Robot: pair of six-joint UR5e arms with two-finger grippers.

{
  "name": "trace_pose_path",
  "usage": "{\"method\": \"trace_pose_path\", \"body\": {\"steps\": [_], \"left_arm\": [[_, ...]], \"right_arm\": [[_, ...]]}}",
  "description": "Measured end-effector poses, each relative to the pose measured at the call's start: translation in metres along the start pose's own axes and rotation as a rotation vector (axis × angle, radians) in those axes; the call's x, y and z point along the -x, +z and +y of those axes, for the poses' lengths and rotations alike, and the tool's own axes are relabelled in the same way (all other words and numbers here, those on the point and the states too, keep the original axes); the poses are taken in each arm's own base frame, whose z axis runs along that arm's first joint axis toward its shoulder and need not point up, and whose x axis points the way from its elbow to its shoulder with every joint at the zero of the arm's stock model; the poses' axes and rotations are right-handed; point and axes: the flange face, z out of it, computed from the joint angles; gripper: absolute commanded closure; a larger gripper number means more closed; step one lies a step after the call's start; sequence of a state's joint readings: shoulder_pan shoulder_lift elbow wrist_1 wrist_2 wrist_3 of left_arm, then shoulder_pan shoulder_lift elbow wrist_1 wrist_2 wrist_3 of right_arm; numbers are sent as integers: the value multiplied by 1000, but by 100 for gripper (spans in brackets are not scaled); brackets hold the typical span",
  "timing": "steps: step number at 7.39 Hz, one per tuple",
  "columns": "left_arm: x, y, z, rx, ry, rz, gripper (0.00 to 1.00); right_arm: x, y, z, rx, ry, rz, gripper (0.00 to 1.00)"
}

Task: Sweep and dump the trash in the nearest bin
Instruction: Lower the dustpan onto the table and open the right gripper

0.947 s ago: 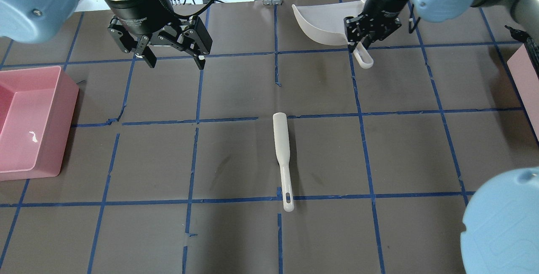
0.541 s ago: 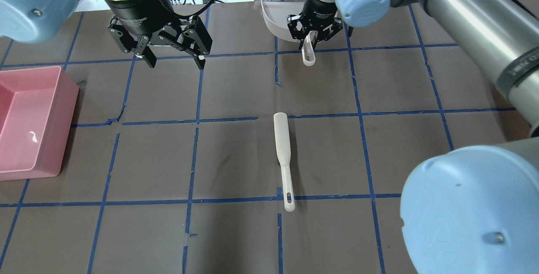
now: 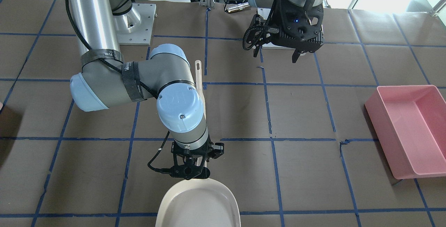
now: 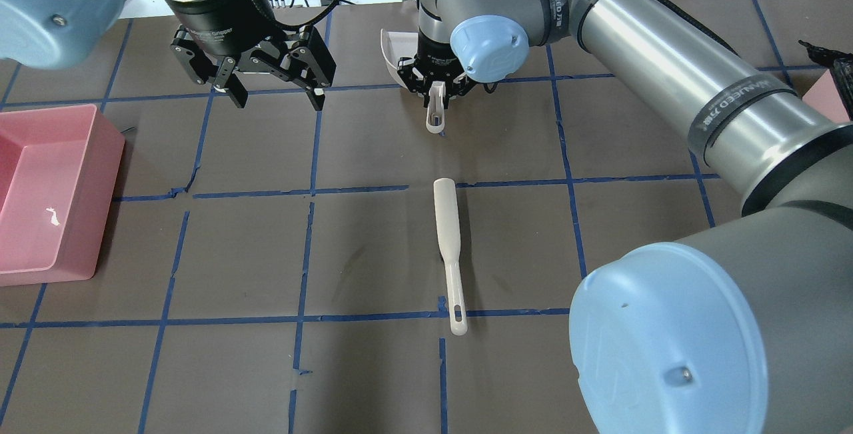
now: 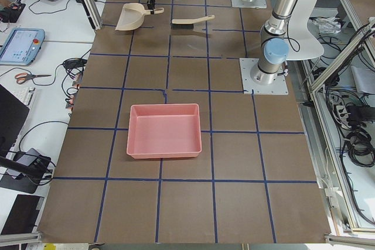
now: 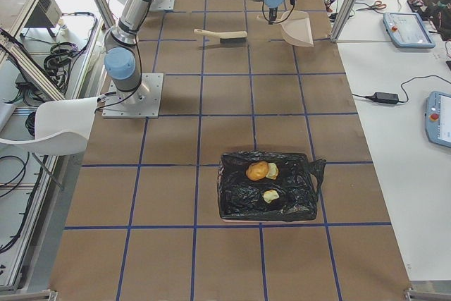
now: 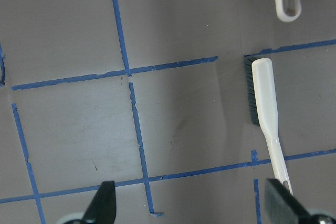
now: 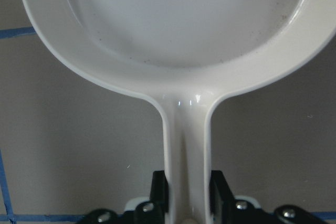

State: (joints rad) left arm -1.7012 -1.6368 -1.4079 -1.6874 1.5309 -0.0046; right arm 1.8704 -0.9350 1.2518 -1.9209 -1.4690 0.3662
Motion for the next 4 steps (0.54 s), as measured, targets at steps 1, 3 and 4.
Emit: {"method": "trace_pose_path", "body": {"steps": [1,3,4], "left_arm": [[0,0,0,-1,0,0,0],[0,-1,0,-1,0,0,0],[0,-1,0,-1,0,0,0]], "right_arm": [[-1,11,3,14,-9,3,91],[-5,22,8,38,-46,7,91],[-6,24,10,46,-59,9,91]]}}
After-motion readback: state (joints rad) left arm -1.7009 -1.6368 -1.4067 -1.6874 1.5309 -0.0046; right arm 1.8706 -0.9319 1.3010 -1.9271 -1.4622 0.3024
